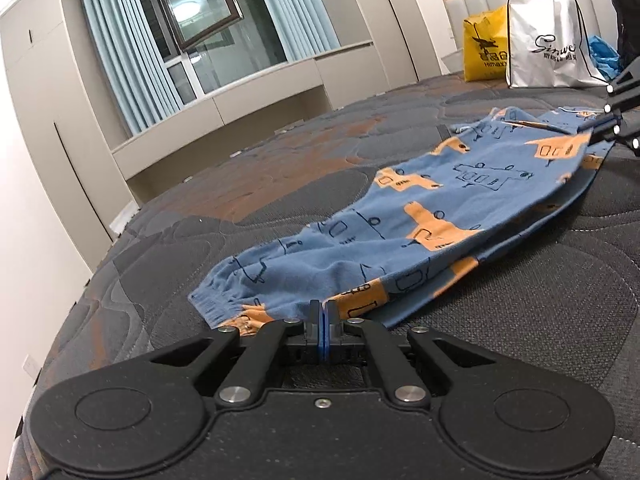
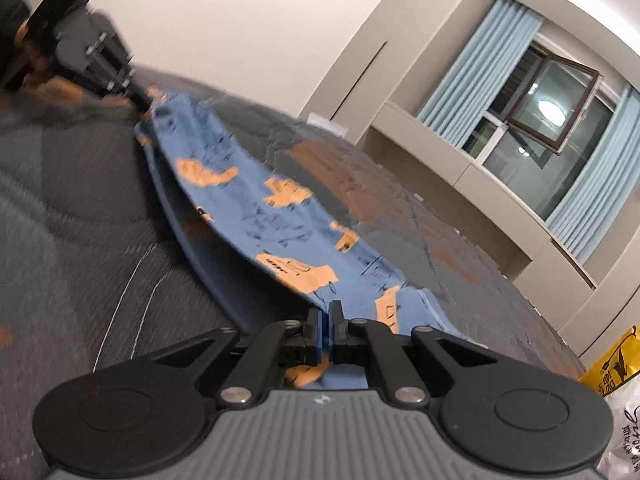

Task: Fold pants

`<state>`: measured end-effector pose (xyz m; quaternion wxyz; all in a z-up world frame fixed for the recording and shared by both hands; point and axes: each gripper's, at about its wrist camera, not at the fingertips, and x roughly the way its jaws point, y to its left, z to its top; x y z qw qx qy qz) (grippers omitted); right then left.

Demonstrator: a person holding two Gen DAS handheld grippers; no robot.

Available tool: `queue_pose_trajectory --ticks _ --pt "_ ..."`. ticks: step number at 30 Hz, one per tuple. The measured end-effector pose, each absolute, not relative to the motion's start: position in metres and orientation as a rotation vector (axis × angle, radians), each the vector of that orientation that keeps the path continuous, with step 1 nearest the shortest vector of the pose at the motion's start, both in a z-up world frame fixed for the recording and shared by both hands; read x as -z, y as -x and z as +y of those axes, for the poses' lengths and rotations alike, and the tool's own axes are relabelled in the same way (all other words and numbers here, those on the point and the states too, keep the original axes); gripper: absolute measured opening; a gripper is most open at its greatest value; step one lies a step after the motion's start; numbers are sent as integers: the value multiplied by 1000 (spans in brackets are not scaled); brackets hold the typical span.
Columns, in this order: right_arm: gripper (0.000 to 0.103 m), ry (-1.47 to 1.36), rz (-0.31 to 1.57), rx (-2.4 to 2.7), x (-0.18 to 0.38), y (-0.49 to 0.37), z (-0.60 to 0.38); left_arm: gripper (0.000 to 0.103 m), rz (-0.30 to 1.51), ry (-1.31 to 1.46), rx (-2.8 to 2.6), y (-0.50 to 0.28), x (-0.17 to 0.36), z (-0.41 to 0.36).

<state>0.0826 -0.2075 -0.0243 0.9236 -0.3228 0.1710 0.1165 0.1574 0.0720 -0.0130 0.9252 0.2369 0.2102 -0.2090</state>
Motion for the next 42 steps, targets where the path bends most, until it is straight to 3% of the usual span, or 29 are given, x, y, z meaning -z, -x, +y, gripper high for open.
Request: queue_pose_trajectory --ticks 1,3,7,9,12,14,17,23,34,42 --pt "3 672 368 -244 29 -85 -207 2 440 -481 432 -158 13 72" --pt "4 686 399 -252 36 -89 -205 17 461 -464 438 -158 12 70" --pt "8 706 404 -251 44 -90 -203 33 465 -431 449 -151 11 61" --pt "13 700 397 -252 44 -89 -204 47 453 -422 448 -146 10 54" --pt "36 679 386 -241 43 -83 -210 69 447 -368 442 -139 5 41" --pt "69 649 372 -218 39 -78 -216 83 438 -319 458 -135 0 31" --pt "88 579 365 -188 33 -65 -229 102 401 -281 485 -126 -5 8" --pt "103 450 362 -86 27 -33 -257 102 329 -243 554 -116 -5 -56" --pt "103 193 359 196 37 25 -319 102 404 -110 797 -165 1 -188" --pt "103 124 408 324 27 37 -366 93 534 119 844 -200 20 -202"
